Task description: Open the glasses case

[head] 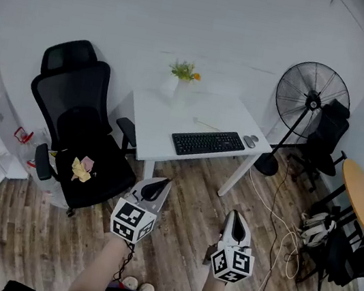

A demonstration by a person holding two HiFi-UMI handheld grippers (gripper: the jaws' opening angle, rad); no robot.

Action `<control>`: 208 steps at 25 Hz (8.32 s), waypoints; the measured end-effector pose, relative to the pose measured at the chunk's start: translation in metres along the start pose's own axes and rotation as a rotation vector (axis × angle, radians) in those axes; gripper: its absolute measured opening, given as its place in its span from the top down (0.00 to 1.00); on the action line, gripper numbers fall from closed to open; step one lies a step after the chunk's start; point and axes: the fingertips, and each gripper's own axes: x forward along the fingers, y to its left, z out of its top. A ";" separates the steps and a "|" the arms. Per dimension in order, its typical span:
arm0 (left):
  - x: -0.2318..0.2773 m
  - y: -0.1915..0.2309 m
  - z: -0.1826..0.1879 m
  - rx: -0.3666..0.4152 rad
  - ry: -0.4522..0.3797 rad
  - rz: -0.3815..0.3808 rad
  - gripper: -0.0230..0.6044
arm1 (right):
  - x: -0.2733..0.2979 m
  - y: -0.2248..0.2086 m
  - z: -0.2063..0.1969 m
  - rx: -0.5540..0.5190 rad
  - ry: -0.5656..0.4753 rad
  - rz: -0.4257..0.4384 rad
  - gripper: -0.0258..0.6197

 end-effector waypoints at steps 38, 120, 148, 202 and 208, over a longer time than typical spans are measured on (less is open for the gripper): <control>0.004 0.008 -0.020 -0.049 0.007 -0.046 0.75 | 0.010 0.007 -0.006 -0.001 0.016 -0.010 0.94; 0.644 0.210 -0.270 0.983 0.812 -0.518 0.67 | 0.622 -0.281 -0.107 -0.042 0.287 0.199 0.94; 0.658 0.211 -0.300 1.139 0.859 -0.493 0.82 | 0.623 -0.288 -0.114 -0.036 0.313 0.186 0.94; 0.700 0.260 -0.166 0.575 0.530 -0.131 0.90 | 0.624 -0.277 -0.105 -0.041 0.303 0.233 0.94; 0.663 0.289 -0.095 0.183 0.297 0.086 0.95 | 0.635 -0.263 -0.096 -0.034 0.270 0.259 0.94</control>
